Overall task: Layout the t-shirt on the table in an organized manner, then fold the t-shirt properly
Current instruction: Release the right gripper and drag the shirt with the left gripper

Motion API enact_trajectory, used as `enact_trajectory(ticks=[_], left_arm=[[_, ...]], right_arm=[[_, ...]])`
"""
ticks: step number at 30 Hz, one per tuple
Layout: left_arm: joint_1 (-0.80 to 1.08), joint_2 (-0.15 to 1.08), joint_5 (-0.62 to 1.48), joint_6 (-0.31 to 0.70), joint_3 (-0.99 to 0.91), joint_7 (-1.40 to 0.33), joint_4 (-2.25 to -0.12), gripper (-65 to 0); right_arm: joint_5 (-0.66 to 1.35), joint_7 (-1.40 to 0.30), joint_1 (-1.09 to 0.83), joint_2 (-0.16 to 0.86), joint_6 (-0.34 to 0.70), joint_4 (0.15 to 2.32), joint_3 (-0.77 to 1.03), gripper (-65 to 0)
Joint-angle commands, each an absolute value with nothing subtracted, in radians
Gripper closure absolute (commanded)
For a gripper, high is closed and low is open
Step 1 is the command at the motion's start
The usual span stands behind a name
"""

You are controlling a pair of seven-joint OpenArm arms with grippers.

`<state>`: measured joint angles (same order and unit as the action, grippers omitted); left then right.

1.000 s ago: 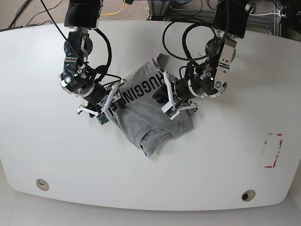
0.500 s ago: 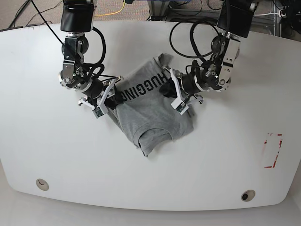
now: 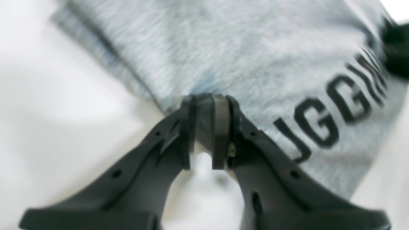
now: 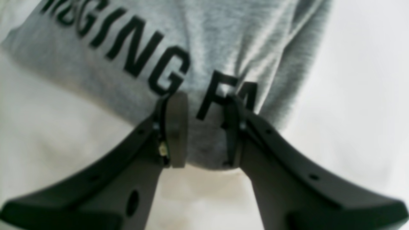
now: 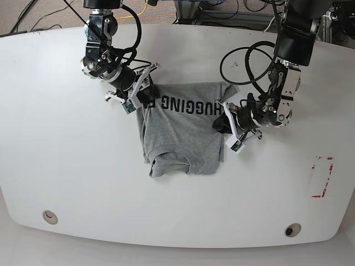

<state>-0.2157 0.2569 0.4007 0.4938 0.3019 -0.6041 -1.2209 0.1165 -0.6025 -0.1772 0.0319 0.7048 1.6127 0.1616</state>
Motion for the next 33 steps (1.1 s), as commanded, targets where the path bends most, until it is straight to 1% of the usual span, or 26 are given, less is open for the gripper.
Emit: enact_trajectory(ticks=[1, 6, 12, 16, 21, 22, 24, 26, 29, 32, 33], left_arm=[[-0.225, 0.286, 0.343, 0.464, 0.298, -0.657, -1.228, -8.2], [-0.22, 0.303, 0.343, 0.464, 0.295, -0.664, -1.3, -8.2], [-0.216, 0.326, 0.344, 0.464, 0.294, -0.665, -1.494, -8.2], [-0.206, 0.317, 0.344, 0.46, 0.297, -0.665, -1.6, -8.2], [-0.213, 0.22, 0.337, 0.446, 0.297, -0.657, -1.644, -8.2], [-0.213, 0.202, 0.334, 0.424, 0.297, -0.656, -1.644, -8.2], [-0.222, 0.168, 0.302, 0.349, 0.3, -0.645, -1.646, -8.2], [-0.226, 0.117, 0.236, 0.252, 0.314, -0.608, -1.646, -8.2], [-0.223, 0.064, 0.13, 0.151, 0.352, -0.535, -1.641, -8.9], [-0.203, 0.013, 0.038, 0.071, 0.384, -0.46, -1.621, -14.6], [-0.196, -0.005, 0.007, 0.039, 0.39, -0.43, -1.604, -17.6]], right_arm=[[0.113, -0.599, -0.171, 0.038, 0.698, 1.635, 0.165, -18.2], [0.113, -0.638, -0.171, 0.039, 0.698, 1.693, 0.168, -18.2], [0.113, -0.756, -0.168, 0.042, 0.698, 1.886, 0.171, -18.4], [0.113, -0.791, -0.166, 0.051, 0.698, 1.983, 0.2, -18.4], [0.113, -0.825, -0.13, 0.088, 0.698, 2.018, 0.234, -18.4], [0.111, -0.826, -0.124, 0.104, 0.698, 2.018, 0.243, -18.4], [0.111, -0.826, -0.111, 0.133, 0.698, 2.018, 0.26, -18.4], [0.111, -0.826, -0.094, 0.16, 0.698, 2.015, 0.277, -18.4], [0.111, -0.826, -0.079, 0.196, 0.698, 2.015, 0.305, -18.4], [0.111, -0.826, -0.074, 0.228, 0.698, 2.012, 0.331, -18.4], [0.111, -0.826, -0.067, 0.236, 0.698, 2.012, 0.337, -18.4]])
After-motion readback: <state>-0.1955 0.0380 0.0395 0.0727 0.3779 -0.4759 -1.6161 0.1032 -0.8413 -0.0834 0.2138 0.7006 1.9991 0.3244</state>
